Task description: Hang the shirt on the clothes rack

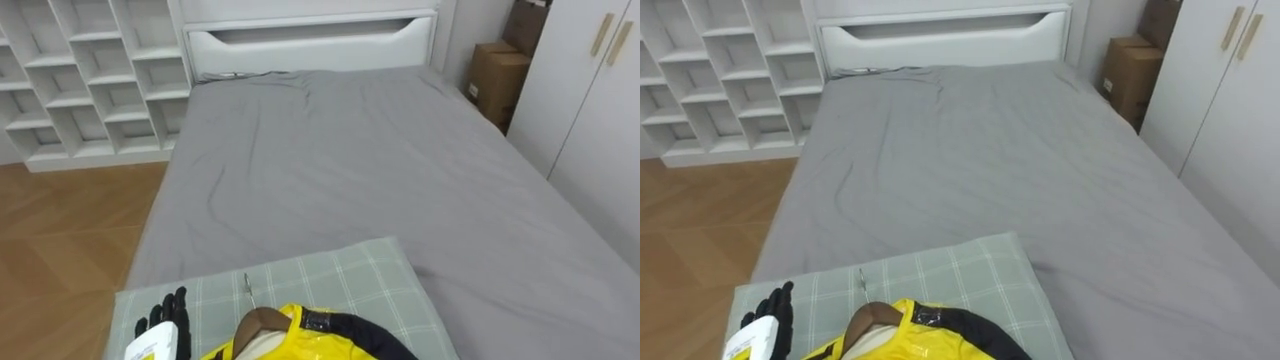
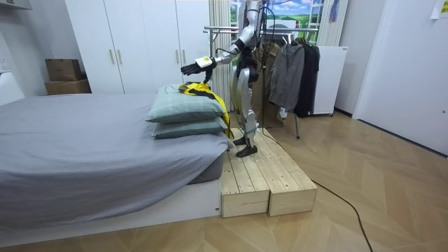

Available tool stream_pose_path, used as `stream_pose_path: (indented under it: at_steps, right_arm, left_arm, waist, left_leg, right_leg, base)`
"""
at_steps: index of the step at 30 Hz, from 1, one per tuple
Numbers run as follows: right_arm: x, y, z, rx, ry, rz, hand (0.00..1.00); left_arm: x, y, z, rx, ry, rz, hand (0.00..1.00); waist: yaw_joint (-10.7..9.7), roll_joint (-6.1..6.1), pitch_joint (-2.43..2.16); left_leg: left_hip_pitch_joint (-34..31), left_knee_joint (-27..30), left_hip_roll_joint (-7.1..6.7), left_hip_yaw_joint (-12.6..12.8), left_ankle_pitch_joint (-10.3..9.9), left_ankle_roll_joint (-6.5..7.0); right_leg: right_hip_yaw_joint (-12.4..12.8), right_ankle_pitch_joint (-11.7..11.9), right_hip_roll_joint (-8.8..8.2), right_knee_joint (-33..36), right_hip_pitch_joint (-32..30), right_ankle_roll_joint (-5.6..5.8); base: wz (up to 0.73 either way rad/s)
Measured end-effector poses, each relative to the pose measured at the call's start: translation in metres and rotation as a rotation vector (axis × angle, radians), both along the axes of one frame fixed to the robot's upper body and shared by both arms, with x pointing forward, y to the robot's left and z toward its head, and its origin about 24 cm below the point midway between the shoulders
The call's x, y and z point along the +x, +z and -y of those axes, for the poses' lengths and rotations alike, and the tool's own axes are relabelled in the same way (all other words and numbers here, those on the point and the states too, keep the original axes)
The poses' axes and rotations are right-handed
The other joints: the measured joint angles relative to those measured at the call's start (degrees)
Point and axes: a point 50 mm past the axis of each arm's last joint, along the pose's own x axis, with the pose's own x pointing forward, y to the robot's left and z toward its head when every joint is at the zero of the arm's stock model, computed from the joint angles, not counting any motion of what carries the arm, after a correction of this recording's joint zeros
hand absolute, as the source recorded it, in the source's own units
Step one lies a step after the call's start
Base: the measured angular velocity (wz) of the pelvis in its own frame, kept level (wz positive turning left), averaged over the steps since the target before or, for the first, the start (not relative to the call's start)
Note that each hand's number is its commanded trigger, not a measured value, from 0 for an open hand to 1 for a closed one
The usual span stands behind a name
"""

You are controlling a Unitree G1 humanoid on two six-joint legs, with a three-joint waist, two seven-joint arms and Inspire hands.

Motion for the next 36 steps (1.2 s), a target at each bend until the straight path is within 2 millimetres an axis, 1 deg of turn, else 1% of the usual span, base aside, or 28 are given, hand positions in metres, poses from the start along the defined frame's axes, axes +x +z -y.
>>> stream_pose_path:
  at_steps: [6,12,18,23,28,30,31,32,33,36]
  right_arm:
    - [0.001,0.000,0.002,-0.004,-0.031,0.004,0.00]
    - [0.001,0.001,0.002,-0.008,-0.032,0.002,0.00]
    - [0.004,0.000,0.003,-0.012,-0.034,0.008,0.00]
    - [0.002,0.001,0.003,-0.015,-0.033,0.002,0.00]
    - [0.002,0.001,0.003,-0.015,-0.030,-0.001,0.00]
    - [-0.001,0.001,0.002,-0.010,-0.028,-0.006,0.00]
    - [-0.001,0.001,0.002,-0.009,-0.023,-0.006,0.00]
    - [-0.001,0.001,0.002,-0.008,-0.010,-0.010,0.00]
    - [0.000,0.000,0.001,-0.007,0.003,-0.010,0.00]
    - [-0.001,0.001,0.004,-0.012,0.010,-0.014,0.00]
  left_arm:
    - [-0.007,-0.008,-0.007,-0.068,0.062,-0.080,0.00]
    - [-0.014,-0.016,-0.008,-0.097,0.084,-0.149,0.00]
    - [-0.015,-0.016,-0.012,-0.110,0.110,-0.156,0.00]
    - [-0.015,-0.017,-0.012,-0.109,0.114,-0.166,0.00]
    - [-0.007,-0.016,-0.013,-0.100,0.122,-0.184,0.00]
    - [0.003,-0.012,-0.012,-0.100,0.120,-0.162,0.00]
    - [0.005,-0.010,-0.013,-0.103,0.123,-0.154,0.00]
    - [0.010,-0.008,-0.013,-0.103,0.126,-0.145,0.00]
    - [0.015,-0.006,-0.013,-0.100,0.123,-0.136,0.00]
    - [0.023,-0.002,-0.010,-0.101,0.112,-0.120,0.00]
  waist:
    - [0.1,0.00,-0.06]
    - [0.0,-0.09,-0.09]
    - [0.1,0.01,-0.15]
    - [-0.1,-0.01,-0.14]
    - [-0.3,-0.04,-0.19]
    - [-0.2,-0.34,-0.31]
    - [-0.2,-0.47,-0.23]
    - [0.0,-0.67,-0.32]
    - [-0.1,-0.77,-0.27]
    - [-0.1,-0.77,-0.25]
  left_leg:
    - [-0.3,-0.2,0.07,0.8,0.0,0.01]
    - [-0.4,-0.3,0.14,1.6,0.0,0.00]
    - [-0.3,-0.3,0.36,2.5,0.0,0.00]
    - [-0.3,-0.2,0.42,2.5,0.0,0.00]
    - [-1.4,0.1,0.53,2.6,0.0,0.00]
    - [-2.3,0.3,0.69,2.7,0.0,-0.03]
    - [-2.4,0.4,0.78,2.8,0.0,-0.03]
    - [-2.9,0.6,0.91,2.9,0.0,-0.04]
    - [-3.3,0.8,0.99,2.9,0.0,-0.05]
    - [-3.9,0.8,1.00,3.0,0.0,-0.05]
  right_leg:
    - [0.6,0.0,0.00,0.0,-0.7,-0.01]
    - [1.4,0.0,0.05,0.2,-1.2,-0.06]
    - [1.5,0.0,0.11,0.8,-1.8,-0.07]
    - [2.1,0.1,0.20,0.9,-1.8,-0.15]
    - [1.8,0.3,0.23,0.8,-2.7,-0.27]
    - [1.5,0.4,0.22,1.1,-3.6,-0.32]
    - [1.5,0.4,0.24,1.2,-3.8,-0.35]
    - [1.5,0.4,0.28,1.4,-4.3,-0.39]
    - [1.5,0.4,0.31,1.6,-4.8,-0.40]
    - [1.5,0.4,0.33,1.7,-5.4,-0.41]
  base:
    - [-0.07]
    - [-0.08]
    - [-0.07]
    - [-0.01]
    - [0.00]
    - [0.00]
    - [-0.05]
    - [-0.03]
    - [0.00]
    - [-0.01]
